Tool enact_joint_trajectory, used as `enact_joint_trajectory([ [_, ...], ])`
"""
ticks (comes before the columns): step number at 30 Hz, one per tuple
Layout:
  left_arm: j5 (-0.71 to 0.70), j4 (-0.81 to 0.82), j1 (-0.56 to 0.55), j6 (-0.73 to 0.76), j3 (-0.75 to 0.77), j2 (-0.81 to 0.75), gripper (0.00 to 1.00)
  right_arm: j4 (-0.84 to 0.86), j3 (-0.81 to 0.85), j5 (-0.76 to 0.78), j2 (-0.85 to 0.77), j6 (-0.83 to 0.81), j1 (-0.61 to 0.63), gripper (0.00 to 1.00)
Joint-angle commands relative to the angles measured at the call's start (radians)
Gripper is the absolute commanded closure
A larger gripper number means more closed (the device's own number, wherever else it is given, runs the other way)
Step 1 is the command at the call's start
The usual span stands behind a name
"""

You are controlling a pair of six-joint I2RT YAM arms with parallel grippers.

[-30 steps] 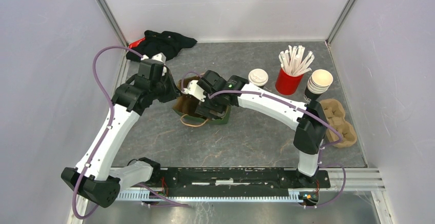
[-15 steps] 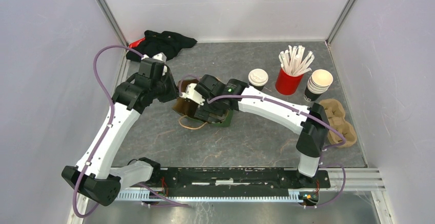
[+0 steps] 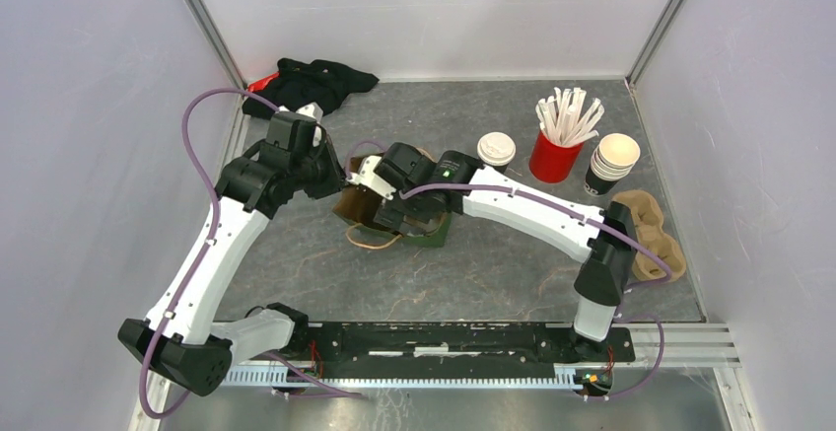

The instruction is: Pack the takeout coffee

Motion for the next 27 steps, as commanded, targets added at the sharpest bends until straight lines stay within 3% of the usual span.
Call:
enact_joint_trajectory([
  [1,-0.020,-0.020,-0.002,-0.056,0.032,0.022,0.98,0.053,0.067,-0.072,-0.107,0.017,0.021,0.02],
  [6,-0.020,-0.021,-0.002,-0.050,0.041,0.034,0.98,0.061,0.188,-0.139,-0.118,0.014,0.022,0.02],
  [10,-0.020,-0.015,-0.003,-0.038,0.060,0.045,0.98,0.118,0.186,-0.259,-0.150,0.017,0.022,0.04],
  [14,-0.047,-0.015,-0.002,-0.033,0.062,0.040,0.98,0.173,0.191,-0.219,-0.201,0.063,0.023,0.04],
  [20,-0.094,-0.020,-0.002,-0.027,0.059,0.027,0.98,0.330,0.241,-0.021,-0.313,0.134,-0.009,0.06],
  [23,-0.100,-0.023,-0.003,-0.019,0.054,0.027,0.98,0.377,0.241,0.025,-0.357,0.200,-0.115,0.08],
  [27,-0.090,-0.022,-0.002,-0.006,0.052,0.020,0.98,0.328,0.251,0.114,-0.339,0.239,-0.282,0.03],
])
